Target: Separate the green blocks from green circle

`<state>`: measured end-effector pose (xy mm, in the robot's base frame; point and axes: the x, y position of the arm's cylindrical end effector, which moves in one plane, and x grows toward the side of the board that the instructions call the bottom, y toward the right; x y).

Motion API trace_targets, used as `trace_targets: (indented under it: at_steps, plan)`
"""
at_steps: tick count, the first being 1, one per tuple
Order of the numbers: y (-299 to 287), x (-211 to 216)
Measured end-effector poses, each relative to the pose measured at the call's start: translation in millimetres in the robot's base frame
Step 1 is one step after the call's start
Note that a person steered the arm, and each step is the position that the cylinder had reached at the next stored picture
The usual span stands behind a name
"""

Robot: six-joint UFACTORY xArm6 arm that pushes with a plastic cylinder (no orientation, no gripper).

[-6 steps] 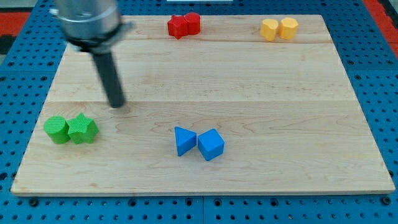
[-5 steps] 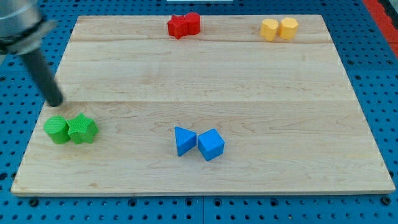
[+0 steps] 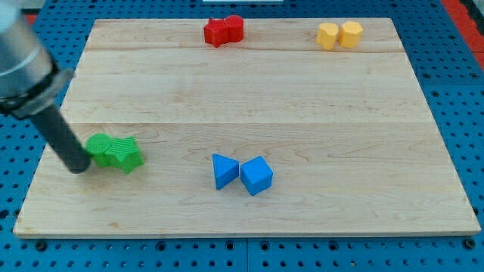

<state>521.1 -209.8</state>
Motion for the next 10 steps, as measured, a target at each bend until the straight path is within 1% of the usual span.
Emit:
trace_targets:
  at_steps: [1, 2, 3, 4, 5, 6, 7, 8, 9, 10]
  plan:
    - [27, 0]
    - [27, -2]
    - [45, -14]
    - [92, -21]
    - [112, -35]
    - [60, -54]
    - [86, -55]
    - [145, -51]
    - [213, -38]
    - [269, -11]
